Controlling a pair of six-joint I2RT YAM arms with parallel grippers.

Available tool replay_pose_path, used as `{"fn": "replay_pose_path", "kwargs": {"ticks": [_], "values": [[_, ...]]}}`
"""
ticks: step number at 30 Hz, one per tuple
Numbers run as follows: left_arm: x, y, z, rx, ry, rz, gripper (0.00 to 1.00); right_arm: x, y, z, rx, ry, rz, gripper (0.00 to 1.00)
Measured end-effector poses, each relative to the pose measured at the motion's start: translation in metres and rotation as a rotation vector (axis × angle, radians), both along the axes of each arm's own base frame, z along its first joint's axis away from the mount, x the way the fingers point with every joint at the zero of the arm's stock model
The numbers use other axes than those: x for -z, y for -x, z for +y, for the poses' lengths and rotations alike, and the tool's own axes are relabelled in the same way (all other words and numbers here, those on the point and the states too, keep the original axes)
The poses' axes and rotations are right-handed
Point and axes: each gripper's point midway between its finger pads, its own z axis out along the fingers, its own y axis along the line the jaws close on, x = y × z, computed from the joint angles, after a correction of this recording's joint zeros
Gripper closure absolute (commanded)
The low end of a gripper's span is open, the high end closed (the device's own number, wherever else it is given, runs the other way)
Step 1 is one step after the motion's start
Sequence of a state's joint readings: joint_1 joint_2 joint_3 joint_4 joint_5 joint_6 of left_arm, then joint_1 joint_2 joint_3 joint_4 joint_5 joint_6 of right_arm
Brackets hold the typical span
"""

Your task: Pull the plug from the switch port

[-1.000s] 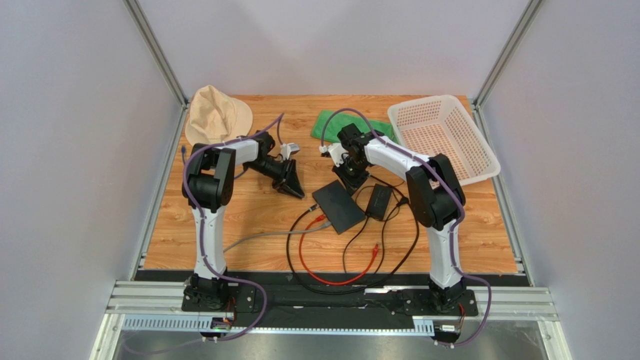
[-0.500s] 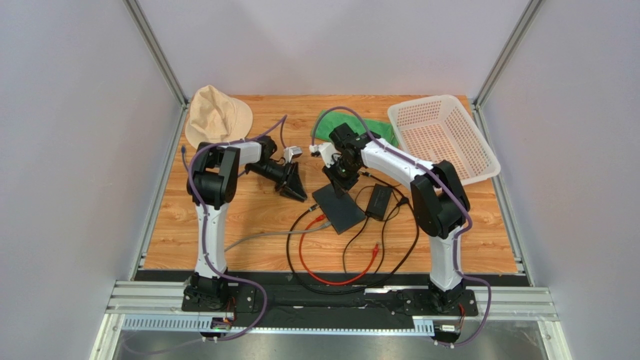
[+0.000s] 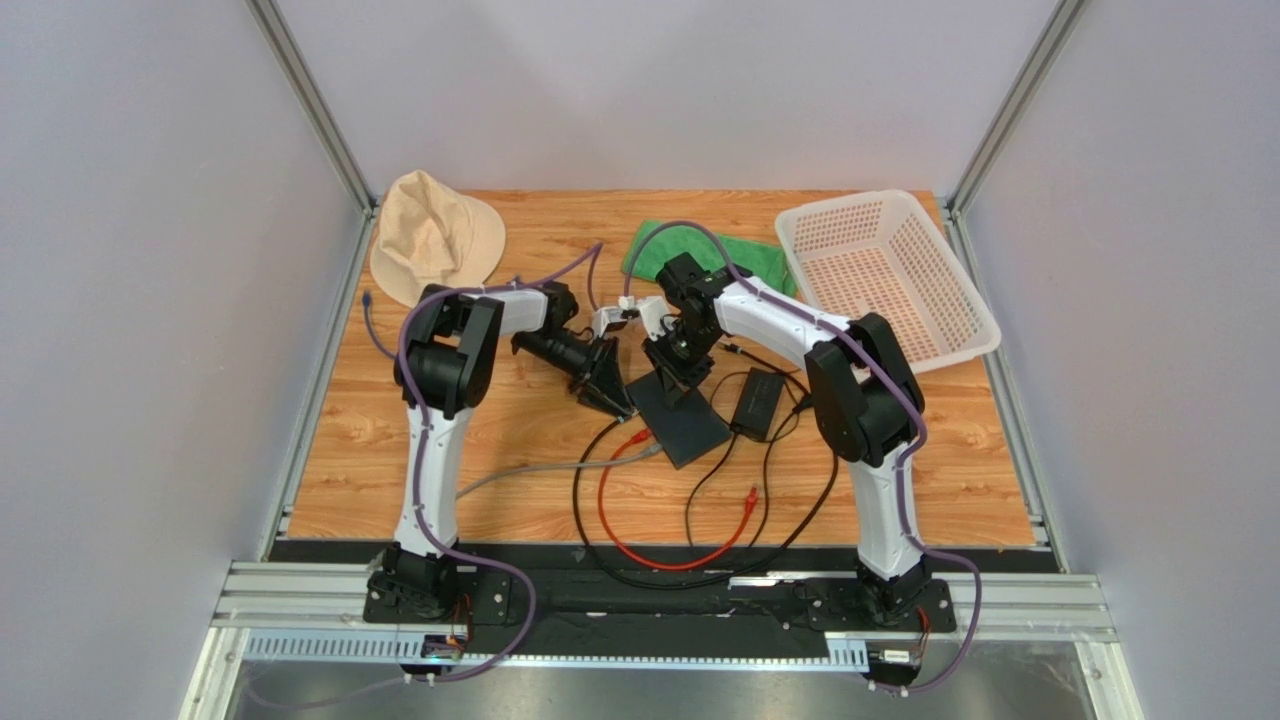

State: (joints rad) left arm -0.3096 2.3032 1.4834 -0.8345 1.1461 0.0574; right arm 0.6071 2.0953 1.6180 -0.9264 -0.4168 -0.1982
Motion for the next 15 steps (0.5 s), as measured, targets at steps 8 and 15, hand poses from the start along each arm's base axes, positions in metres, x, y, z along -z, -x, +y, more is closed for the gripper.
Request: {"fn": "replay_pose_path", "kwargs": {"ticks": [8,15], "values": [[-0.0005,0.0052,-0.0054,0.016,0.012,0.035,0.59,0.0002,0.0004,0.0004,0.01,-0.005,0.012,1.0],[0.0023,0.0046,-0.0078,0.029,-0.004,0.063,0.69,0.0003,0.0003,0.0004,0.011,-0.003,0.014,1.0]]}}
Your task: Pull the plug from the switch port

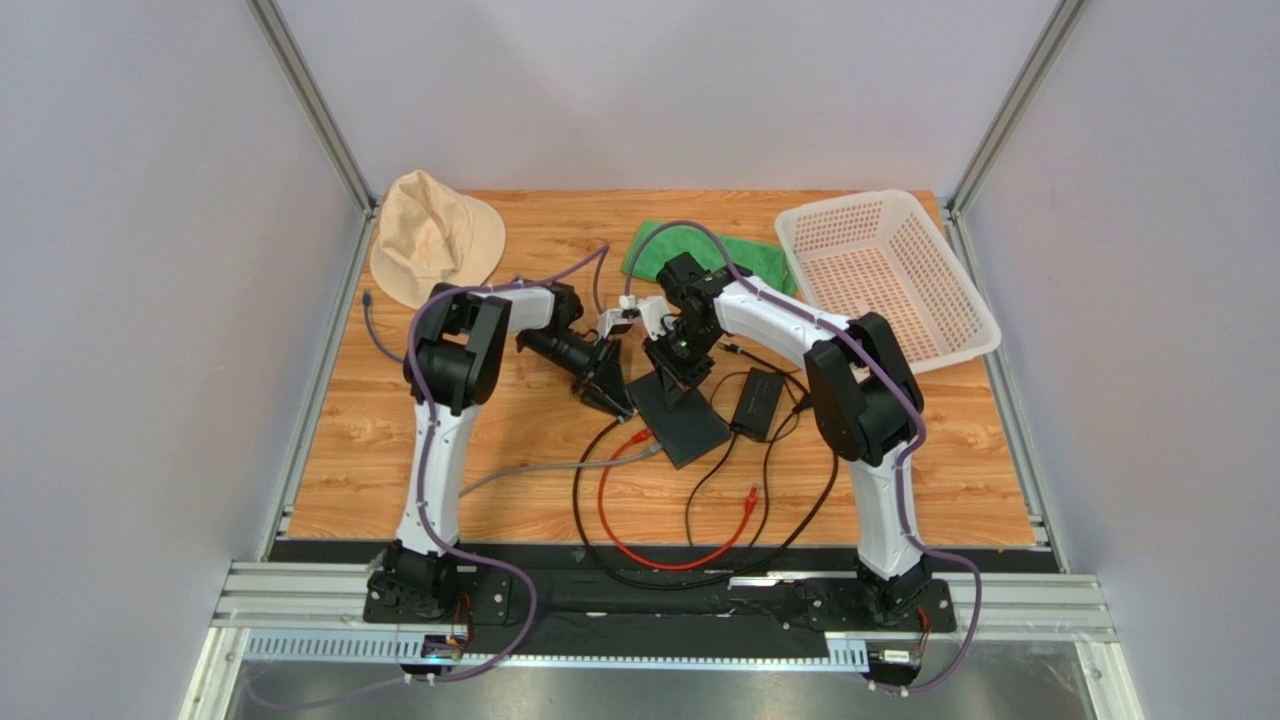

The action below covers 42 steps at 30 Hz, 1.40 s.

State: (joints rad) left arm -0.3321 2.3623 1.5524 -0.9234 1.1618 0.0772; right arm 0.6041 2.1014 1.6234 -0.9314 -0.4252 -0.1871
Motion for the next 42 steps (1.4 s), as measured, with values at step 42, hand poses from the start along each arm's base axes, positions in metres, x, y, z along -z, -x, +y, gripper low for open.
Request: {"fn": "replay_pose_path", "kwargs": {"ticks": [42], "values": [[0.0016,0.0005,0.0016,0.01,0.002,0.003,1.0,0.0005,0.0011,-0.0003,-0.003,-0.004,-0.029,1.0]]}}
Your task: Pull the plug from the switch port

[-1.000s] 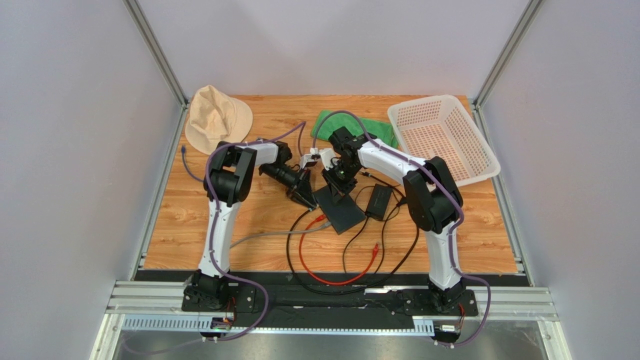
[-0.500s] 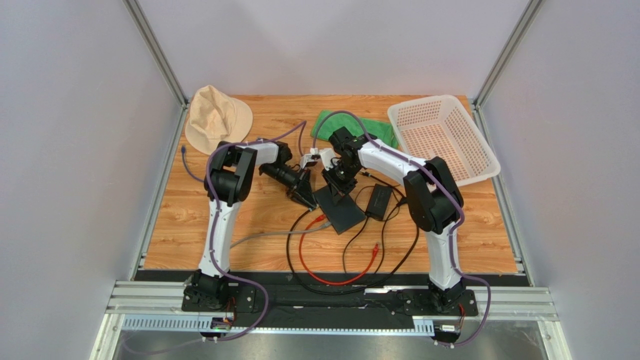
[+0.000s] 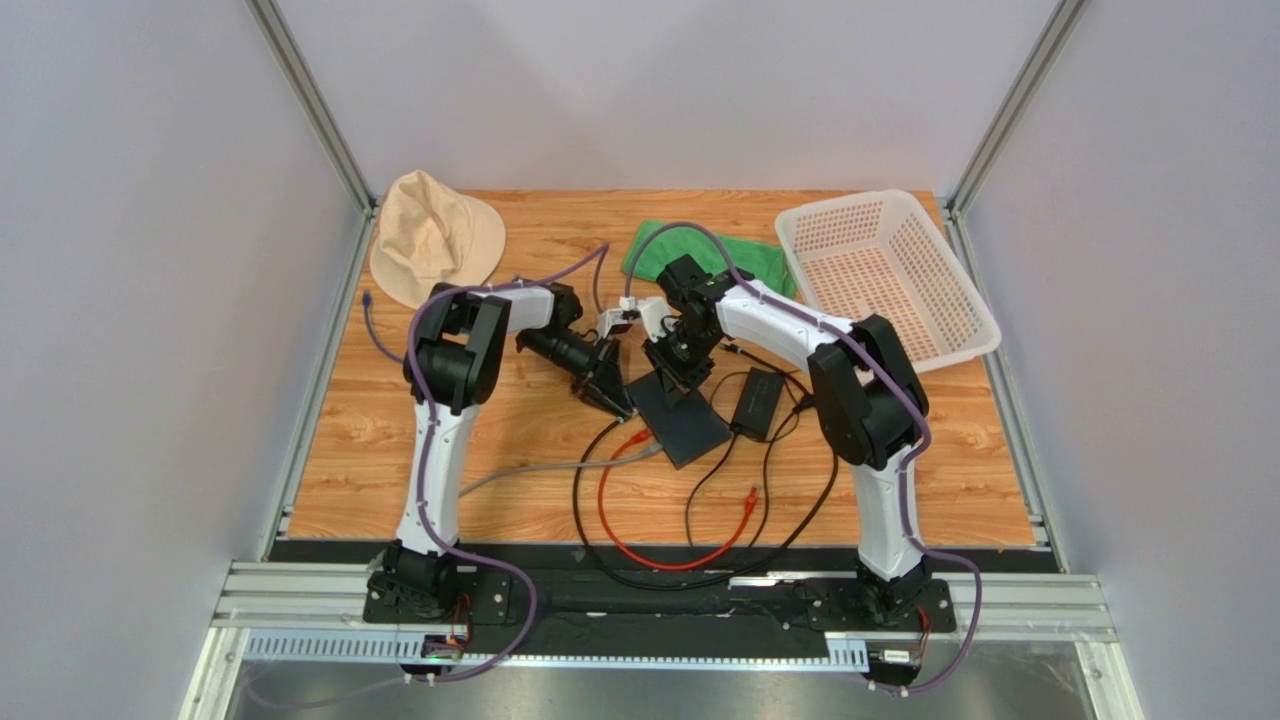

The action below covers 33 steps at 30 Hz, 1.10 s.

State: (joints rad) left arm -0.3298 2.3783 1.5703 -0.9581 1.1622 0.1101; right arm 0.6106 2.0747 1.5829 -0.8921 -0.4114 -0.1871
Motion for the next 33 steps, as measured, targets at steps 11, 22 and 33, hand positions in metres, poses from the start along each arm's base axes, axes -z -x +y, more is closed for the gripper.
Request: {"fn": "replay_pose_path", "kwargs": {"ticks": [11,22,33], "values": [[0.0,-0.002,0.001,-0.004,-0.014,0.009,1.0,0.0,0.0,0.001,-0.004,0.01,-0.005,1.0],[0.001,-0.001,0.0,-0.002,-0.006,0.001,1.0,0.0,0.0,0.001,-0.004,0.015,-0.003,1.0],[0.001,0.008,0.018,-0.035,-0.023,0.0,1.0,0.0,0.0,0.001,-0.01,0.017,-0.006,1.0]]}}
